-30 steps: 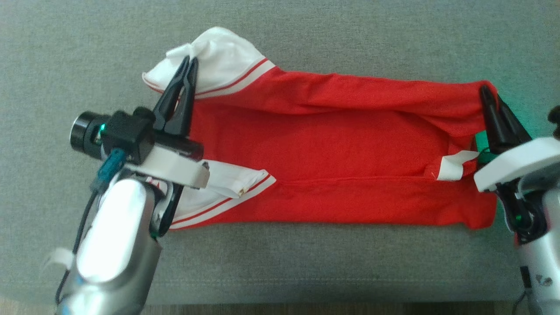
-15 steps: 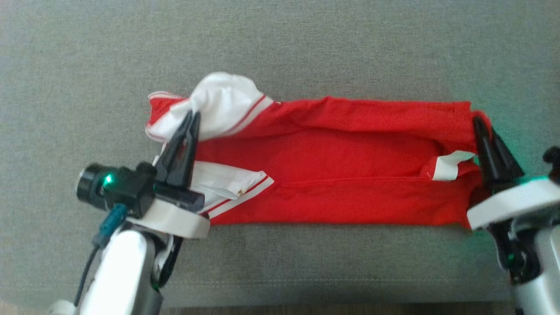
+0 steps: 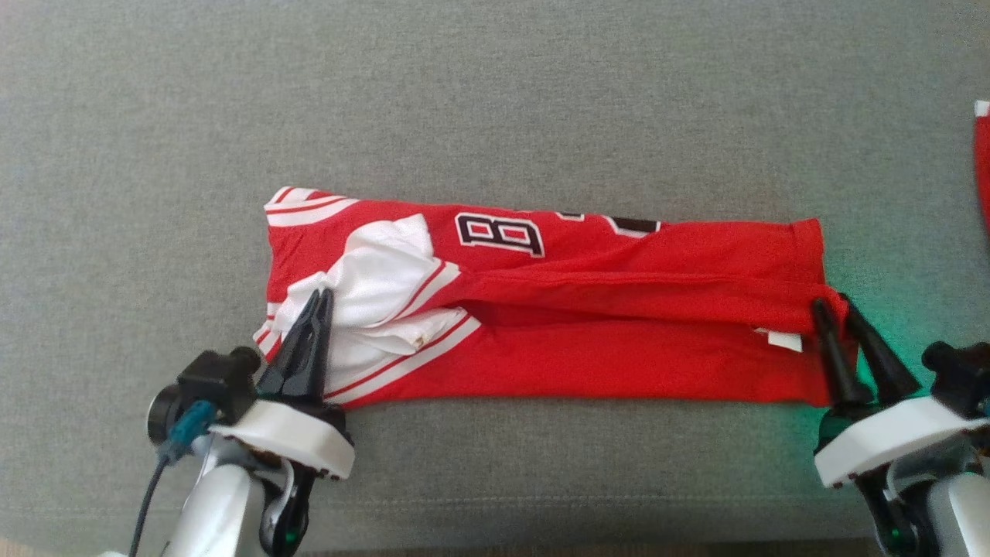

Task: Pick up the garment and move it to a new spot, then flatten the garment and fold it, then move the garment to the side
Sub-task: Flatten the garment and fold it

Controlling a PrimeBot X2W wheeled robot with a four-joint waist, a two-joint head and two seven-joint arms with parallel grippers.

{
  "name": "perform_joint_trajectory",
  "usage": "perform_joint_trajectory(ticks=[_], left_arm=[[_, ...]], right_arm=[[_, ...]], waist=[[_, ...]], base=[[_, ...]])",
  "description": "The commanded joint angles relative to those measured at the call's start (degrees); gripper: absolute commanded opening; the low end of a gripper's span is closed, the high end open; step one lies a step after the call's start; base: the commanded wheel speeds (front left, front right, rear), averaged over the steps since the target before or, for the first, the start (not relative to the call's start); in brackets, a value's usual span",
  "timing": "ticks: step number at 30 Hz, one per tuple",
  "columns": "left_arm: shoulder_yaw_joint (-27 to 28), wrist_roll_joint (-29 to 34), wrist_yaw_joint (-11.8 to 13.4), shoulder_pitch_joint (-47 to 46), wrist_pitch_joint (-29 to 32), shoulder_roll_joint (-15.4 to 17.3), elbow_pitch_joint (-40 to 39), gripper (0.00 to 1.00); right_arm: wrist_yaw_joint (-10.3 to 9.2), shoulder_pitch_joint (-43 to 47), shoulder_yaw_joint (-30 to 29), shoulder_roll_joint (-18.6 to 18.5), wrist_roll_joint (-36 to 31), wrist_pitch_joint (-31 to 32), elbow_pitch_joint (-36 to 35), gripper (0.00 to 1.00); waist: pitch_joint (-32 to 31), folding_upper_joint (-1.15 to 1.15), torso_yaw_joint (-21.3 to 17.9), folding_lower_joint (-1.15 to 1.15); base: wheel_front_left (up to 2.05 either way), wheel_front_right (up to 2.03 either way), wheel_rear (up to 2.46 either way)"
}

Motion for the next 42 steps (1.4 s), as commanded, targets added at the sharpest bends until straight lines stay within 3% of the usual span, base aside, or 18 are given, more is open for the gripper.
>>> perform_joint_trajectory(ticks=[1, 10, 22, 36, 42], left_arm=[[2.73, -0.49, -0.02, -0.37, -0.30, 0.22, -0.84, 1.00], [5.05, 0.78, 1.13, 0.38, -0.30, -0.32, -0.25, 1.00], [8.64, 4.17, 6.02, 3.35, -0.30, -0.31, -12.12, 1.00], [8.28, 5.53, 7.33, 5.71, -0.27, 0.69, -15.34, 1.00], [7.38, 5.60, 7.34, 5.30, -0.26, 0.71, -15.33, 1.00]], right_arm=[[-0.04, 1.03, 0.50, -0.22, -0.72, -0.49, -1.51, 1.00], [-0.04, 3.88, -2.71, 4.23, -5.66, -5.12, -6.15, 1.00], [-0.04, 2.99, -3.65, 8.34, -11.89, -3.59, -15.59, 1.00], [-0.04, 3.52, -3.09, 9.17, -11.18, -1.95, -13.76, 1.00], [-0.04, 2.55, -5.32, 8.27, -10.17, -1.41, -9.37, 1.00]], waist=[[-0.30, 0.00, 0.03, 0.00], [-2.48, 0.00, -0.34, 0.00], [-7.39, 0.00, -1.72, 0.00], [-9.24, 0.00, -1.84, 0.00], [-8.49, 0.00, -1.46, 0.00]], base=[[0.00, 0.00, 0.00], [0.00, 0.00, 0.00], [0.00, 0.00, 0.00], [0.00, 0.00, 0.00], [0.00, 0.00, 0.00]])
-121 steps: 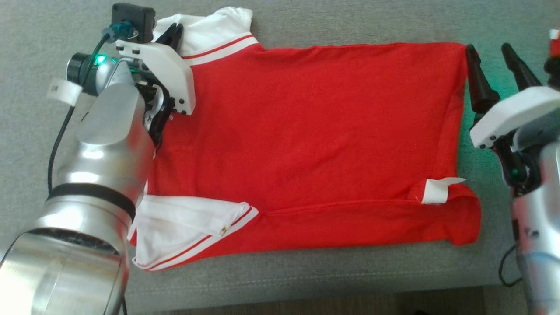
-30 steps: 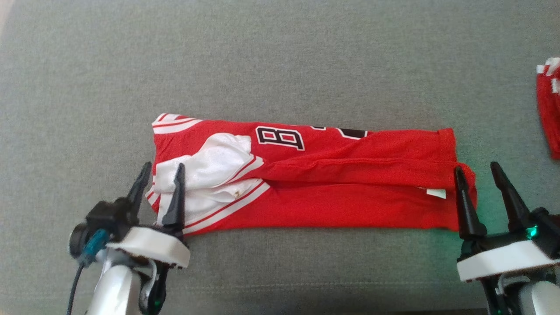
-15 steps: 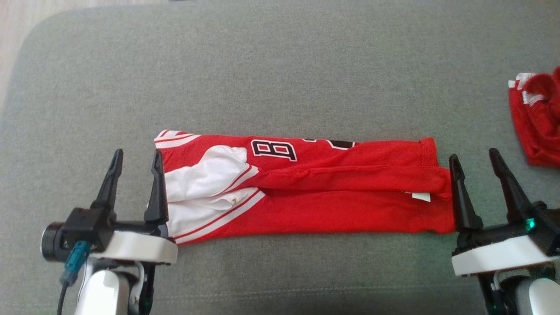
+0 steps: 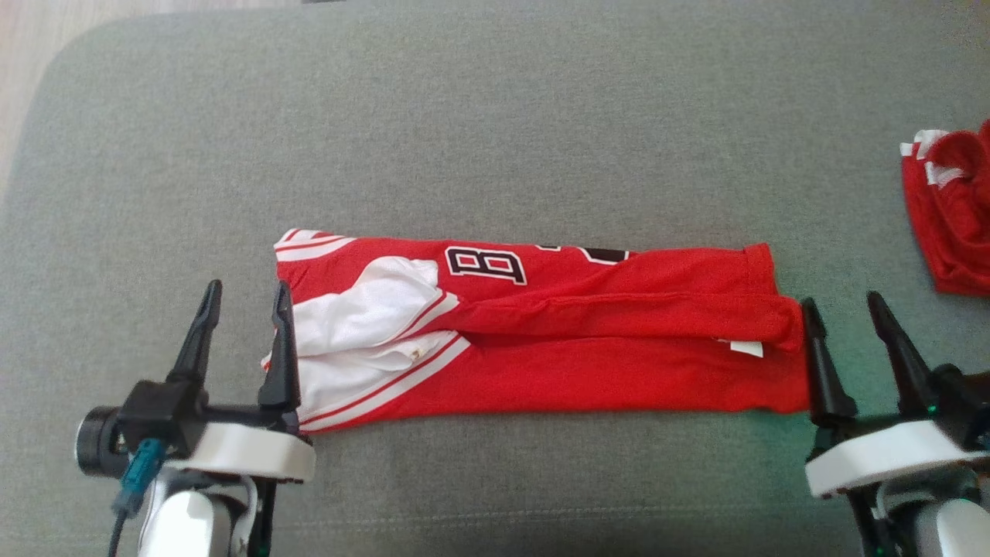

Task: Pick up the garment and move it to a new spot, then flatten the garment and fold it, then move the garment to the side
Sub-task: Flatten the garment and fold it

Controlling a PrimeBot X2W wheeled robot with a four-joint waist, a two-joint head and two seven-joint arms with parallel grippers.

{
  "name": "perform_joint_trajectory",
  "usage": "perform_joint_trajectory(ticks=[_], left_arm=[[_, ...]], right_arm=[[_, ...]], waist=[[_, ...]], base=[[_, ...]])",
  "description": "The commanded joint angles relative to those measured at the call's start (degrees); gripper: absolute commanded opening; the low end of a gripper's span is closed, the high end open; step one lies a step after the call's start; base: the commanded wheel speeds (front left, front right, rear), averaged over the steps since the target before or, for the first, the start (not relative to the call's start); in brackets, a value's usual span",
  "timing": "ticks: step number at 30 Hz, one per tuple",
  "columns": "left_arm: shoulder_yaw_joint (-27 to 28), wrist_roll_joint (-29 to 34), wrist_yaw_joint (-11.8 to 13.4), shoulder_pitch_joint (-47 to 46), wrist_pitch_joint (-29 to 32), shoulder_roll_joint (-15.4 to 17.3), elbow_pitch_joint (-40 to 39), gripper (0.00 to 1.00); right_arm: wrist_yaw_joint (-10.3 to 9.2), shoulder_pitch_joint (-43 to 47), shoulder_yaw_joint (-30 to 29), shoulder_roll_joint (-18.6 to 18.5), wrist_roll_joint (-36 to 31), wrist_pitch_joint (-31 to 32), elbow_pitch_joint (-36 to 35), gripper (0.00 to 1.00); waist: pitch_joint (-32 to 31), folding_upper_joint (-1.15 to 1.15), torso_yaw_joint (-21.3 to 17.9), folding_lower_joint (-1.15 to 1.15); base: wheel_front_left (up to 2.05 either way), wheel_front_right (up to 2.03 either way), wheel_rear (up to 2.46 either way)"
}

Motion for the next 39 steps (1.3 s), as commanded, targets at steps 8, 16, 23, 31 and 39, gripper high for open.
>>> perform_joint_trajectory(ticks=[8, 16, 23, 31, 39], left_arm=[[-0.14, 0.73, -0.39, -3.53, -0.27, 0.79, -1.70, 1.00], [-0.57, 0.56, -0.49, -4.94, -0.29, 0.89, -1.56, 1.00], [-0.53, 0.40, -0.25, -5.24, -0.30, 1.08, -1.69, 1.00], [-0.60, 0.33, 0.04, -5.31, -0.30, 1.18, -2.10, 1.00], [-0.56, 0.16, 0.44, -5.16, -0.30, 1.08, -2.39, 1.00]], right_arm=[[-0.04, -8.19, -0.87, -3.93, 4.20, 1.61, 11.40, 1.00], [-0.04, -10.31, 4.30, -3.63, 8.61, 6.30, 18.91, 1.00], [-0.04, -11.68, 6.52, -3.15, 11.27, 7.65, 21.23, 1.00], [-0.04, -11.74, 6.51, -3.41, 14.96, 12.06, 20.05, 0.00], [-0.04, -10.23, -0.23, -7.34, 17.63, 12.94, 14.83, 0.00]], waist=[[2.79, 0.00, 1.39, 0.00], [4.22, 0.00, 2.26, 0.00], [4.59, 0.00, 2.08, 0.00], [4.54, 0.00, 1.77, 0.00], [4.11, 0.00, 1.73, 0.00]], base=[[0.00, 0.00, 0.00], [0.00, 0.00, 0.00], [0.00, 0.00, 0.00], [0.00, 0.00, 0.00], [0.00, 0.00, 0.00]])
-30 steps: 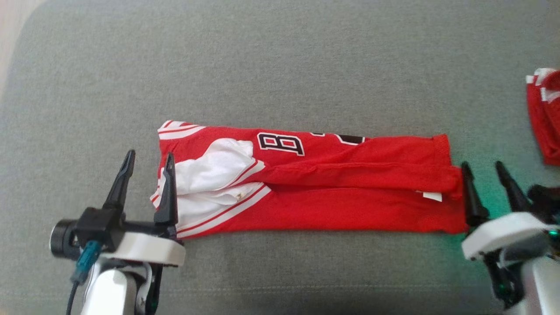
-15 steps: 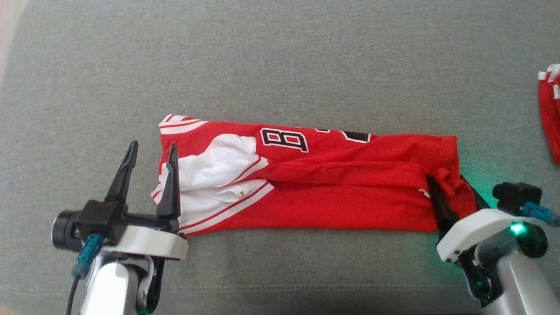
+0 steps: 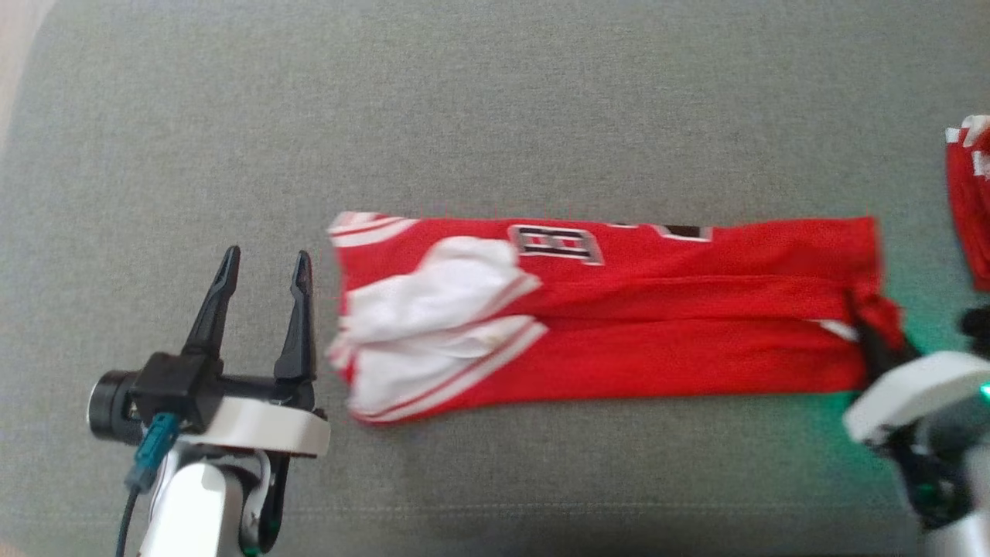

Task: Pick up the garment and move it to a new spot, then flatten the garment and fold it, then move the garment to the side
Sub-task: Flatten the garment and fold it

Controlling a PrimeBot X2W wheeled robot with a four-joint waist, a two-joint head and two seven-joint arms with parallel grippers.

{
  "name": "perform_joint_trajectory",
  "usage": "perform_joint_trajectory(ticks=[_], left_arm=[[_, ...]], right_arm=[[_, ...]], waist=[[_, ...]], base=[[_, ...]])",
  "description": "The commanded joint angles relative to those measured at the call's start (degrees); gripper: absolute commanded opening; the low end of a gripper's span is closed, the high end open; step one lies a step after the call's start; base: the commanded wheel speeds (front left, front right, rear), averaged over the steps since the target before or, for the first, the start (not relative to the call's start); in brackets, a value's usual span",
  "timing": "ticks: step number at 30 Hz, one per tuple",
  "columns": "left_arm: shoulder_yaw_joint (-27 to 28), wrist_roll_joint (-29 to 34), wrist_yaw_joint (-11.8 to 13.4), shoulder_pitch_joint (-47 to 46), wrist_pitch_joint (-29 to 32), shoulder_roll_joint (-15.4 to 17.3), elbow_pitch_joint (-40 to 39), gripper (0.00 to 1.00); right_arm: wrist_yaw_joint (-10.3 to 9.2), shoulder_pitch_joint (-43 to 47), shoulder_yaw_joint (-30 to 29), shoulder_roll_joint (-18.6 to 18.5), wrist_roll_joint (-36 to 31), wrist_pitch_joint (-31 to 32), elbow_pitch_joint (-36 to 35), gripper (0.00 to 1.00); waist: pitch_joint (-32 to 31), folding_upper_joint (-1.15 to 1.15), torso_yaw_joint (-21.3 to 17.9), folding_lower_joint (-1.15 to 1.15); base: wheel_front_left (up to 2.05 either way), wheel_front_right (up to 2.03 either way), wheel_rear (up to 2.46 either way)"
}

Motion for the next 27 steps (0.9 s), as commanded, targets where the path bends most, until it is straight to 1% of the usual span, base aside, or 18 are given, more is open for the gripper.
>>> perform_joint_trajectory(ticks=[1, 4, 6, 9, 10, 14, 16, 18, 21, 22, 24, 25, 26, 27], left_arm=[[2.03, -0.25, 0.42, -1.62, -0.30, 0.77, -2.23, 1.00], [1.99, -0.39, 0.49, -1.49, -0.30, 0.67, -2.30, 1.00], [1.92, -0.47, 0.52, -1.35, -0.30, 0.59, -2.23, 1.00], [1.95, -0.56, 0.68, -0.87, -0.30, 0.52, -2.05, 1.00], [1.97, -0.58, 0.74, -0.68, -0.30, 0.50, -2.02, 1.00], [1.66, -0.61, 0.79, -0.29, -0.30, 0.39, -1.82, 1.00], [1.51, -0.61, 0.79, -0.28, -0.30, 0.36, -1.77, 1.00], [1.36, -0.62, 0.69, -0.49, -0.30, 0.38, -1.72, 1.00], [1.03, -0.60, 0.48, -0.97, -0.30, 0.41, -1.66, 1.00], [1.03, -0.60, 0.48, -0.97, -0.30, 0.41, -1.66, 1.00], [0.71, -0.61, 0.30, -1.26, -0.30, 0.37, -1.51, 1.00], [0.51, -0.61, 0.22, -1.35, -0.30, 0.34, -1.31, 1.00], [0.06, -0.61, 0.02, -1.64, -0.30, 0.25, -0.93, 1.00], [-0.21, -0.64, -0.06, -1.76, -0.30, 0.17, -0.72, 1.00]], right_arm=[[-0.04, 0.96, -1.65, -2.47, 0.46, 0.45, -2.77, 0.00], [-0.04, 2.03, -5.09, -4.04, 0.96, 2.10, -4.54, 0.00], [-0.04, 2.59, -6.36, -4.80, 0.93, 3.48, -6.27, 0.00], [-0.04, 2.75, -6.51, -3.73, 1.61, 6.48, -11.18, 0.00], [-0.04, 2.71, -5.76, -2.96, 2.02, 8.03, -13.50, 0.00], [-0.04, 2.01, -1.06, 2.24, 5.66, 15.40, -22.52, 0.00], [-0.04, 1.40, 2.98, 4.11, 7.26, 18.37, -25.09, 0.00], [-0.04, 0.66, 6.91, 6.14, 9.79, 19.42, -25.89, 0.00], [-0.04, -1.20, 13.34, 7.71, 11.99, 17.93, -23.51, 0.00], [-0.04, -1.20, 13.34, 7.71, 11.99, 17.93, -23.51, 0.00], [-0.04, -2.64, 17.78, 8.17, 14.71, 15.30, -20.42, 0.00], [-0.04, -3.49, 19.95, 8.22, 16.62, 13.00, -18.63, 0.00], [-0.04, -5.43, 24.72, 8.25, 20.47, 8.51, -14.43, 0.00], [-0.04, -6.49, 26.74, 8.26, 21.99, 6.23, -12.41, 0.00]], waist=[[-0.16, 0.00, -0.05, 0.00], [-0.54, 0.00, -0.18, 0.00], [-0.97, 0.00, -0.28, 0.00], [-1.99, 0.00, -0.69, 0.00], [-2.27, 0.00, -0.85, 0.00], [-3.24, 0.00, -1.26, 0.00], [-3.43, 0.00, -1.30, 0.00], [-3.34, 0.00, -1.13, 0.00], [-2.88, 0.00, -0.48, 0.00], [-2.88, 0.00, -0.48, 0.00], [-2.50, 0.00, 0.20, 0.00], [-2.32, 0.00, 0.63, 0.00], [-1.97, 0.00, 1.57, 0.00], [-1.81, 0.00, 2.07, 0.00]], base=[[0.00, 0.00, 0.00], [0.00, 0.00, 0.00], [0.00, 0.00, 0.00], [0.00, 0.00, 0.00], [0.00, 0.00, 0.00], [0.00, 0.00, 0.00], [0.00, 0.00, 0.00], [0.00, 0.00, 0.00], [0.00, 0.00, 0.00], [0.00, 0.00, 0.00], [0.00, 0.00, 0.00], [0.00, 0.00, 0.00], [0.00, 0.00, 0.00], [0.00, 0.00, 0.00]])
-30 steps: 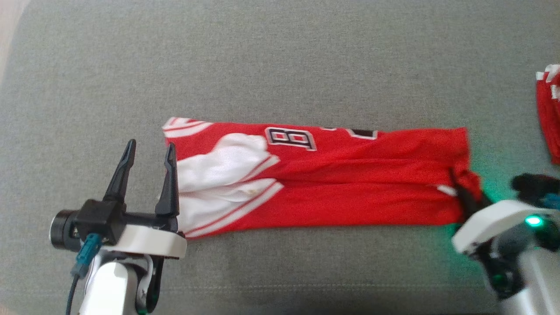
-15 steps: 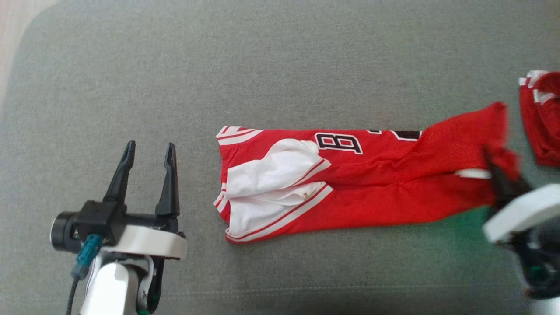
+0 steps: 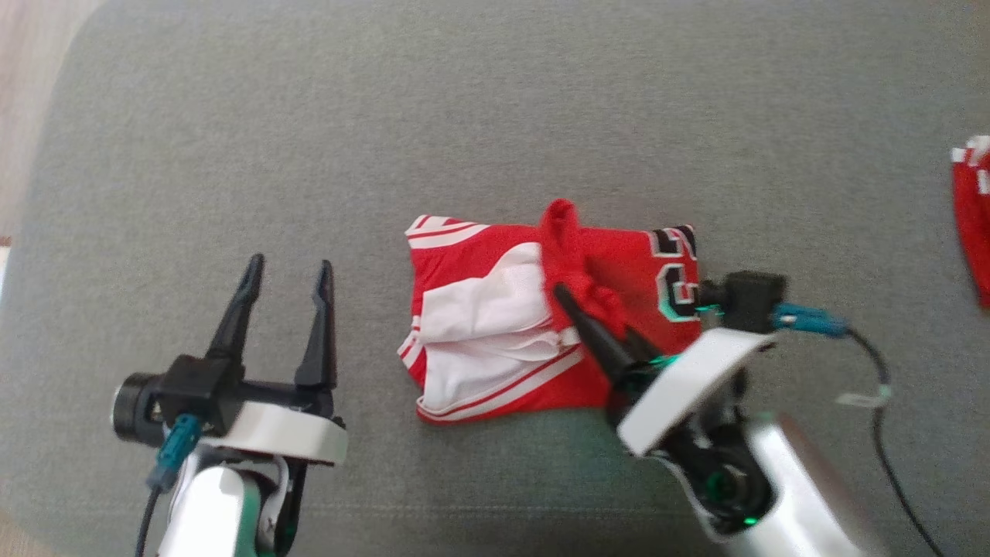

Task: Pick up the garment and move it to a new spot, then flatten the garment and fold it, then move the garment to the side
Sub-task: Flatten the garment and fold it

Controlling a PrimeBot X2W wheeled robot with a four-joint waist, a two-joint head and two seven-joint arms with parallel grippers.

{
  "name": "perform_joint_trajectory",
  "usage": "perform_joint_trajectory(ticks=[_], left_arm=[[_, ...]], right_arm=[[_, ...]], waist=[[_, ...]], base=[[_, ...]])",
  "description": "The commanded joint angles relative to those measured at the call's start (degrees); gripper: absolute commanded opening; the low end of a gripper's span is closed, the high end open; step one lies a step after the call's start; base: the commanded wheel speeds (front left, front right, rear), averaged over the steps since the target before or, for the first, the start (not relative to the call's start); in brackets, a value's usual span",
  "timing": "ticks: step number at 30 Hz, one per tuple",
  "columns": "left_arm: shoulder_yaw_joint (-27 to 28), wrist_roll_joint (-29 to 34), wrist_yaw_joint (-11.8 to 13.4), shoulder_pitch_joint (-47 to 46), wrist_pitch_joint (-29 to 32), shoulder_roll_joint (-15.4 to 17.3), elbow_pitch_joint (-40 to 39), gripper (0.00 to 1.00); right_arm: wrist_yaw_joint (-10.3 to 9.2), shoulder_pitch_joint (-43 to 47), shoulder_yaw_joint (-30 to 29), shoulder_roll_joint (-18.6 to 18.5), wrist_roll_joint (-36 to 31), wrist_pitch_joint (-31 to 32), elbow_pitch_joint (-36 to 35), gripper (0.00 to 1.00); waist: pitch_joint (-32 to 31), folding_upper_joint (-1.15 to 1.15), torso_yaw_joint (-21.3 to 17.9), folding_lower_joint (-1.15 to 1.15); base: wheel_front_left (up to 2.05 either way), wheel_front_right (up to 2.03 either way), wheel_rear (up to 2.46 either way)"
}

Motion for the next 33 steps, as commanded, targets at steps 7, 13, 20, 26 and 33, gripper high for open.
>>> perform_joint_trajectory(ticks=[7, 13, 20, 26, 33], left_arm=[[1.17, -0.42, -0.04, -2.44, -0.30, 0.02, -0.67, 1.00], [1.03, -0.51, 0.08, -2.54, -0.30, -0.14, -0.47, 1.00], [1.53, -0.43, 0.43, -2.30, -0.30, -0.04, -0.59, 1.00], [2.16, -0.41, 0.86, -1.54, -0.30, 0.33, -0.89, 1.00], [3.24, -0.51, 1.55, -0.53, -0.30, 1.28, -1.11, 1.00]], right_arm=[[-0.04, -8.87, 12.00, 0.71, 6.54, -10.95, 8.95, 0.00], [-0.04, -13.82, 17.73, 0.71, 8.98, -18.96, 16.38, 1.00], [-0.04, -18.57, 21.26, 0.71, 3.73, -29.29, 17.43, 1.00], [-0.04, -18.03, 11.92, -1.98, -11.77, -32.06, 16.53, 1.00], [-0.04, -7.53, -7.08, -7.26, -25.16, -31.91, 8.81, 1.00]], waist=[[0.91, 0.00, 2.62, 0.00], [1.05, 0.00, 2.99, 0.00], [0.72, 0.00, 1.77, 0.00], [-0.12, 0.00, 0.16, 0.00], [-1.43, 0.00, -1.85, 0.00]], base=[[0.00, 0.00, 0.00], [0.00, 0.00, 0.00], [0.00, 0.00, 0.00], [0.00, 0.00, 0.00], [0.00, 0.00, 0.00]])
